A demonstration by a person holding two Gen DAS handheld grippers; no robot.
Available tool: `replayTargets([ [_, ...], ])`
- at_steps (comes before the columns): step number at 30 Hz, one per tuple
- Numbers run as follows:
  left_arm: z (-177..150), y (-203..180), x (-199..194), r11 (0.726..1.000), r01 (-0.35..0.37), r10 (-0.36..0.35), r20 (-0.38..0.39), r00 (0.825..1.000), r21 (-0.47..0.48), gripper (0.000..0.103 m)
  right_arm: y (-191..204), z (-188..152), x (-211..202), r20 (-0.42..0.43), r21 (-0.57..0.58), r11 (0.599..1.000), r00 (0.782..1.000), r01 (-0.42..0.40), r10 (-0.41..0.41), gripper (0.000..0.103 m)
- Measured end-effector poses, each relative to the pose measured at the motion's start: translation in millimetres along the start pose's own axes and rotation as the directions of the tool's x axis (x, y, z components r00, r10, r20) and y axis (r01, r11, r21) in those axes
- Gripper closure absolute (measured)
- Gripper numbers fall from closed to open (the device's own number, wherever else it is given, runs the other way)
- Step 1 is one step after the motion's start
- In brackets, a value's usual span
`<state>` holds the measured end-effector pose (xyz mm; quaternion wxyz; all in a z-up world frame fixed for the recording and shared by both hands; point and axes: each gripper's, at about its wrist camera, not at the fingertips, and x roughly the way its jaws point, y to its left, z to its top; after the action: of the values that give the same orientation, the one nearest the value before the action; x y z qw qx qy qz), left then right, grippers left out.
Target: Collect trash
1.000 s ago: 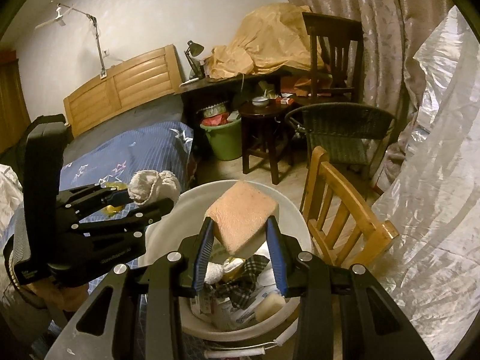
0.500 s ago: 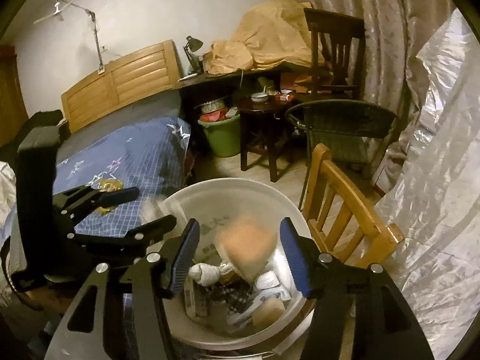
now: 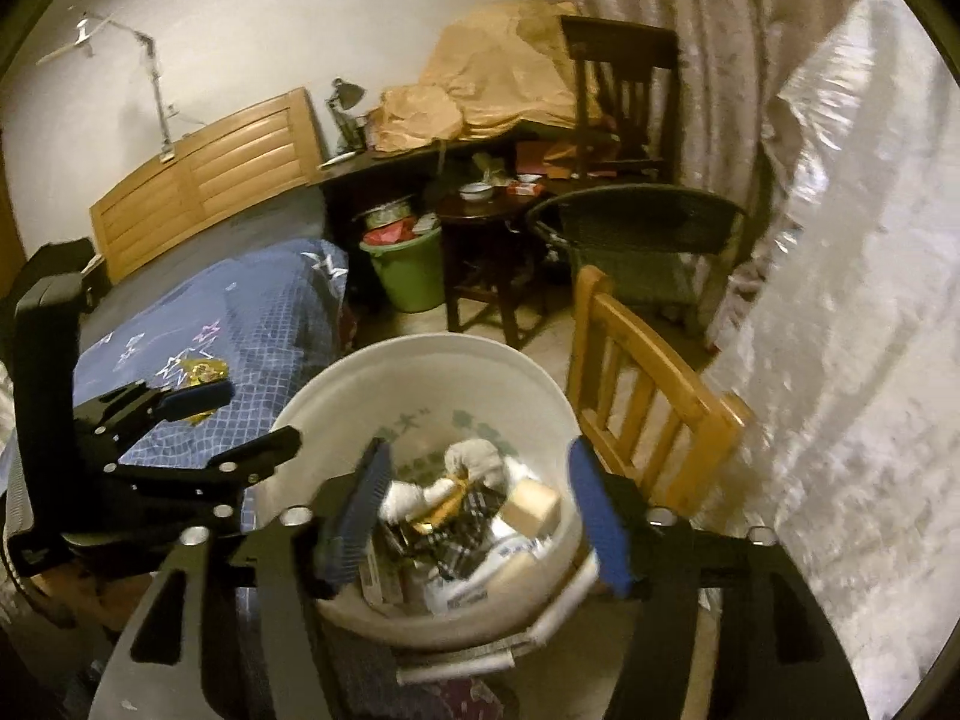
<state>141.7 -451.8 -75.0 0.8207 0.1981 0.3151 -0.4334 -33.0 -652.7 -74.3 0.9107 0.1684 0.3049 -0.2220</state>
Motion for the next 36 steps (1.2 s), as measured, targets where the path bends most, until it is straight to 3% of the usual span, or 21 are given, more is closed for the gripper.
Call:
replayTargets([
  [8, -25, -9, -32, 1.0, -0.011, 0.011, 0.027, 1.0, 0.014, 0.022, -11, -34, -37, -0.011, 0.096, 0.995, 0.999, 0.036, -0.035, 0.017],
  [14, -35, -9, -48, 1.0, 0.008, -0.008, 0.035, 0.999, 0.0, 0.014, -7, -58, -47, -0.053, 0.105, 0.993, 0.997, 0.061, -0.056, 0.016],
  [20, -41, -9, -53, 0.999, 0.035, -0.035, 0.025, 0.999, -0.014, 0.014, -1, -72, -58, -0.048, 0.101, 0.993, 0.997, 0.069, -0.065, 0.015],
  [26, -47, -15, -68, 1.0, 0.006, -0.005, 0.139, 0.99, -0.003, 0.014, 4, -77, -67, -0.031, 0.095, 0.993, 0.997, 0.073, -0.07, 0.014],
  [29, -46, -18, -72, 1.0, 0.006, -0.007, 0.159, 0.987, 0.007, 0.014, 5, -79, -70, -0.025, 0.091, 0.993, 0.997, 0.079, -0.077, 0.014],
  [36, -42, -22, -69, 0.996, 0.082, -0.084, 0.099, 0.991, 0.026, 0.014, 1, -82, -74, -0.029, 0.086, 0.99, 0.993, 0.113, -0.11, 0.014],
])
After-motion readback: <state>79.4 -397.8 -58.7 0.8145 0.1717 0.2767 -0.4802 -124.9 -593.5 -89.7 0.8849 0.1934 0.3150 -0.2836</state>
